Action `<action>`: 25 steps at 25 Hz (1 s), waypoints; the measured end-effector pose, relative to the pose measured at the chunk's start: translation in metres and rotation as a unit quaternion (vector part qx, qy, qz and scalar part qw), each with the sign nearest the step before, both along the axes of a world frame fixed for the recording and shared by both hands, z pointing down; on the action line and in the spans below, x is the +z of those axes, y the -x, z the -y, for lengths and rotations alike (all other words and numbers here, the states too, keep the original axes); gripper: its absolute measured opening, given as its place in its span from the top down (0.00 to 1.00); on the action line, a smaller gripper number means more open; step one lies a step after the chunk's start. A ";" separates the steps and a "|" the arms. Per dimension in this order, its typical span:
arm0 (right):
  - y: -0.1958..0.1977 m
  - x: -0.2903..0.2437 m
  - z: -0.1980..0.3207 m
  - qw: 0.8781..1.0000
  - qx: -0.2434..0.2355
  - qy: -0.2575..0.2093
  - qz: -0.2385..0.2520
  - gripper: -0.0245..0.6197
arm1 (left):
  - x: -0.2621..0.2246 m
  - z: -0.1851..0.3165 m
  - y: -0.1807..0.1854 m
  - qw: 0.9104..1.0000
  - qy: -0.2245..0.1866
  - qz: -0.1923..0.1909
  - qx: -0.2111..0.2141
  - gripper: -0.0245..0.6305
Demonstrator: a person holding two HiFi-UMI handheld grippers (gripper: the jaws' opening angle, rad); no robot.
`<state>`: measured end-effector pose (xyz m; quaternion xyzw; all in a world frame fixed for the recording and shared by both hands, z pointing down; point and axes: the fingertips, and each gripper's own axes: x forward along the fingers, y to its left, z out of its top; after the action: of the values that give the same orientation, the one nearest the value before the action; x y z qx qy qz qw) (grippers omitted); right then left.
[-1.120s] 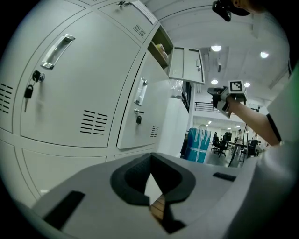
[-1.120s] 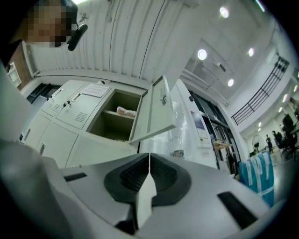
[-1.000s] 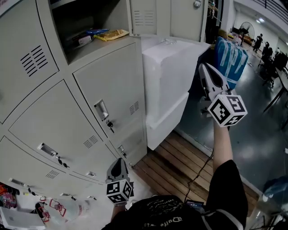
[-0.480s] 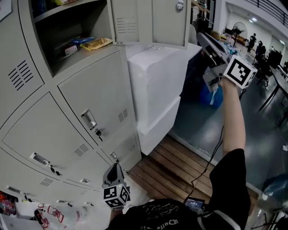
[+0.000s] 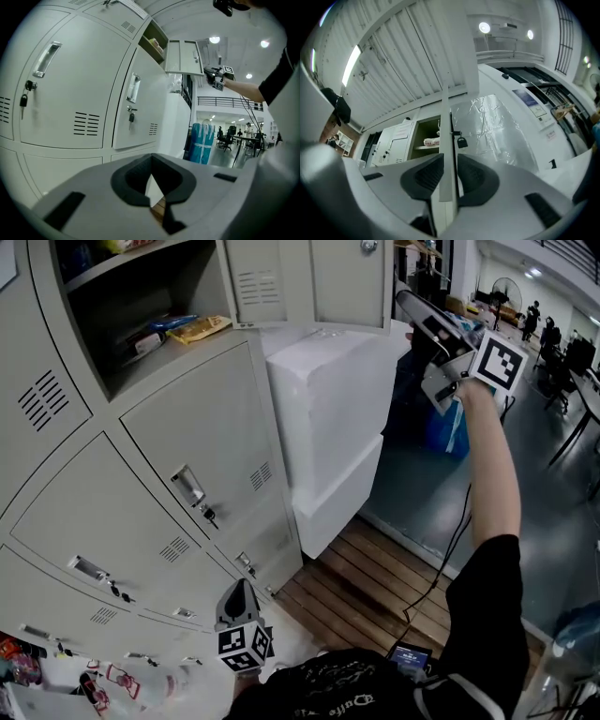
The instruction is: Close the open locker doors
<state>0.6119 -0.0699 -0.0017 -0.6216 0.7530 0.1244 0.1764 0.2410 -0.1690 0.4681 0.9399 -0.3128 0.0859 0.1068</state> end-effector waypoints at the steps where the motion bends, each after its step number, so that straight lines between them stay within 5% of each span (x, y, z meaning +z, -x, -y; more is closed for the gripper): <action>1: 0.002 0.001 0.002 1.000 -0.013 0.001 0.003 0.83 | 0.000 0.000 0.001 1.000 -0.001 0.001 -0.002 0.95; 9: 0.014 0.003 0.003 0.998 -0.055 -0.007 0.015 0.83 | 0.003 0.001 0.002 1.000 -0.009 0.014 0.001 0.95; 25: 0.079 0.002 -0.010 0.997 -0.007 -0.026 -0.071 0.85 | 0.020 -0.001 0.007 0.998 0.009 0.050 0.038 0.95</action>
<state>0.5332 -0.0597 0.0003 -0.6013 0.7644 0.1867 0.1390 0.2337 -0.1683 0.4880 0.9446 -0.2811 0.1393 0.0964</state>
